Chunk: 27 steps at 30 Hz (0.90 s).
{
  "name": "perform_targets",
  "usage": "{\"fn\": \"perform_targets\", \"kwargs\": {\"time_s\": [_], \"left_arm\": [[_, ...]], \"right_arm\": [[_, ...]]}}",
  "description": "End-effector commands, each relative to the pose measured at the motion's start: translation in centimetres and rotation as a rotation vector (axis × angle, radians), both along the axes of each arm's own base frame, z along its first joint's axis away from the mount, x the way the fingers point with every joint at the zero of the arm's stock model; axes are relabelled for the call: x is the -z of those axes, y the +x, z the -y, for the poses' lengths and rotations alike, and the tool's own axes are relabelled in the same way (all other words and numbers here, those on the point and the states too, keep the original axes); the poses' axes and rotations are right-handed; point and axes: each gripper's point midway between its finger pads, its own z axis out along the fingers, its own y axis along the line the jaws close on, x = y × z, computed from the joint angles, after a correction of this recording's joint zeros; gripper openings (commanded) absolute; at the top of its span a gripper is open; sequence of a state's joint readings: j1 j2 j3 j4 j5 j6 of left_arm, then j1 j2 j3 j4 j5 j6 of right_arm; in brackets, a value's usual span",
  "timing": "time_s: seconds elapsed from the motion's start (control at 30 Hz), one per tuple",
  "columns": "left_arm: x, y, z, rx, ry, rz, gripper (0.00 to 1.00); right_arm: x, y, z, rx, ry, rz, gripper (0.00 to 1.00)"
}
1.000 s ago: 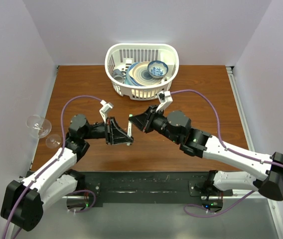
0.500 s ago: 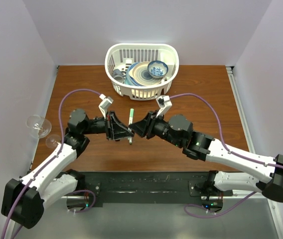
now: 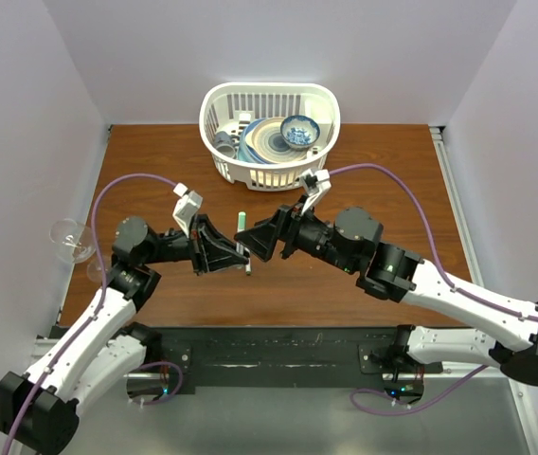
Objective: Insert the pens into the pen caps
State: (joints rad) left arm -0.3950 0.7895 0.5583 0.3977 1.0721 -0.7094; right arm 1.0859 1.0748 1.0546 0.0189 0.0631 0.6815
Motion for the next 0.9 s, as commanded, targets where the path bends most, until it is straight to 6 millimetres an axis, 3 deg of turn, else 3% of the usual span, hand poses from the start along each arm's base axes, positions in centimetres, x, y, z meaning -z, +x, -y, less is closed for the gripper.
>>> {"fn": "perform_targets", "kwargs": {"time_s": [0.0, 0.27, 0.37, 0.63, 0.87], "left_arm": [[-0.3, -1.1, -0.3, 0.042, -0.010, 0.067, 0.00], [0.0, -1.9, -0.4, 0.065, -0.013, 0.069, 0.00], [0.1, -2.1, -0.5, 0.072, -0.014, 0.065, 0.00], [-0.1, -2.4, -0.4, 0.089, -0.028, 0.051, 0.00], [-0.2, -2.3, -0.3, 0.105, -0.036, 0.031, 0.00]], "right_arm": [[-3.3, 0.1, 0.1, -0.004, 0.026, 0.080, 0.80], [-5.3, 0.9, -0.6, 0.011, 0.030, 0.132, 0.69], [-5.5, 1.0, -0.9, 0.010, 0.026, 0.142, 0.57], [-4.4, 0.7, -0.9, -0.009, 0.005, 0.137, 0.45], [-3.4, 0.1, -1.1, -0.044, -0.014, 0.127, 0.44]]}}
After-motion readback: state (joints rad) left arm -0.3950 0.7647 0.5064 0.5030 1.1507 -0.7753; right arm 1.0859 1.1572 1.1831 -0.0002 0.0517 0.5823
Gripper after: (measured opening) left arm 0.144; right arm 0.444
